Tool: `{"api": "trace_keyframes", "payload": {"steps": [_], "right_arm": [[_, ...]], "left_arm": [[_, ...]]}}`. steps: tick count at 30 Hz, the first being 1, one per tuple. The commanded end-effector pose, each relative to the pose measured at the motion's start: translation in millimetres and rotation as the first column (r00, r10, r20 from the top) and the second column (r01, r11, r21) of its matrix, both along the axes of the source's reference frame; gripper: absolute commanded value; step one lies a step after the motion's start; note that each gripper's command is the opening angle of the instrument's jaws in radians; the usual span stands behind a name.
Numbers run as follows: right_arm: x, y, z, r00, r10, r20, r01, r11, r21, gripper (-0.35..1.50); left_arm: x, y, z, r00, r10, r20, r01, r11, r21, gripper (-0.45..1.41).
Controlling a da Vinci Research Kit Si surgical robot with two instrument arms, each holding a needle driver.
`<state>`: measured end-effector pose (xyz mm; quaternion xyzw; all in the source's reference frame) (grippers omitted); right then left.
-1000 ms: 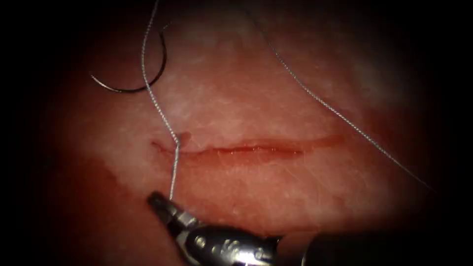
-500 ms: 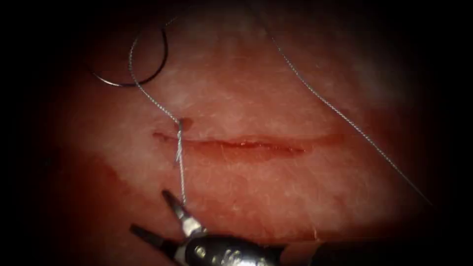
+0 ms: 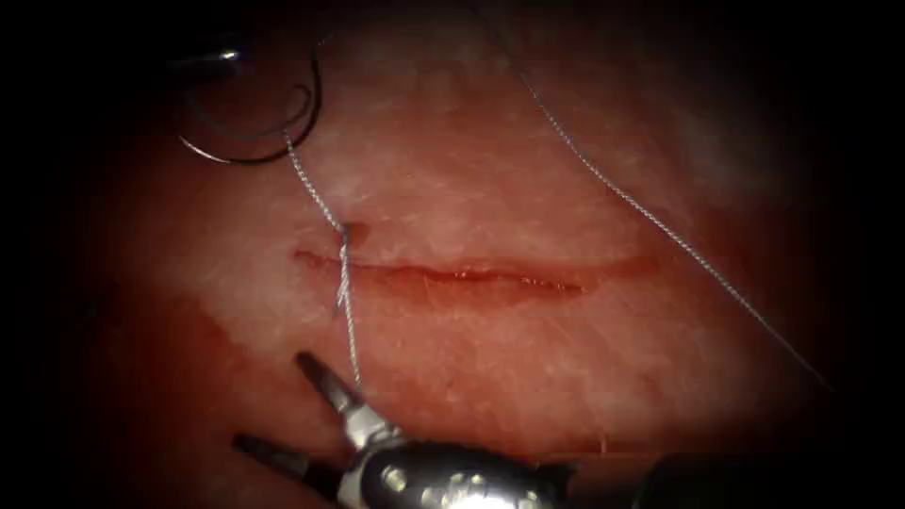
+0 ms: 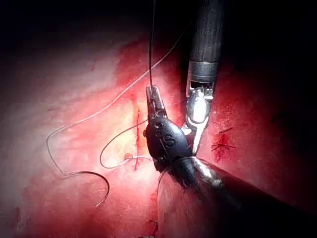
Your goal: Wound Closure
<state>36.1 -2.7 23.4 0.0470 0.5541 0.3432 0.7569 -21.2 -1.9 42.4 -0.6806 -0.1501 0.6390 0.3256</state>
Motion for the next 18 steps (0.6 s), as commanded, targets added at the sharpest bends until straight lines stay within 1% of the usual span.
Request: {"api": "trace_keyframes", "payload": {"steps": [1, 3, 4, 5, 6, 7, 10, 13, 18], "right_arm": [[0.7, 0.6, 0.7, 1.000, -0.006, -0.013, 0.006, 1.000, 0.004, 0.81], [0.9, 1.8, 1.2, 0.999, -0.017, -0.031, 0.017, 1.000, 0.007, 0.59], [1.3, 2.6, 1.6, 0.999, -0.028, -0.046, 0.029, 1.000, 0.006, 0.42], [1.6, 3.1, 2.0, 0.998, -0.040, -0.051, 0.040, 0.999, 0.009, 0.32], [2.6, 4.3, 3.2, 0.996, -0.070, -0.060, 0.071, 0.997, 0.014, 0.14], [3.1, 4.7, 3.7, 0.994, -0.083, -0.065, 0.084, 0.996, 0.014, 0.07], [4.5, 6.2, 5.5, 0.989, -0.126, -0.083, 0.127, 0.992, 0.012, -0.05], [5.6, 7.5, 6.9, 0.982, -0.157, -0.103, 0.158, 0.987, 0.005, -0.05], [7.0, 9.8, 8.2, 0.967, -0.208, -0.144, 0.210, 0.978, -0.003, -0.08]], "left_arm": [[-0.1, -1.8, 0.1, 1.000, 0.000, 0.007, 0.000, 1.000, 0.003, -0.45], [0.2, -3.6, -0.6, 1.000, 0.000, 0.026, -0.001, 1.000, 0.009, -0.45], [0.4, -4.3, -0.7, 1.000, 0.001, 0.031, -0.002, 1.000, 0.010, -0.45], [0.5, -5.0, -0.8, 0.999, 0.004, 0.035, -0.005, 1.000, 0.012, -0.45], [0.8, -6.5, -0.7, 0.999, 0.010, 0.041, -0.011, 1.000, 0.012, -0.45], [0.9, -7.0, -0.5, 0.999, 0.010, 0.047, -0.011, 1.000, 0.018, -0.45], [1.1, -8.4, 0.3, 0.998, 0.014, 0.059, -0.016, 1.000, 0.025, -0.45], [1.2, -9.4, 1.4, 0.998, 0.011, 0.068, -0.014, 0.999, 0.034, -0.45], [1.2, -10.3, 3.8, 0.997, 0.003, 0.076, -0.006, 0.999, 0.041, -0.45]]}}
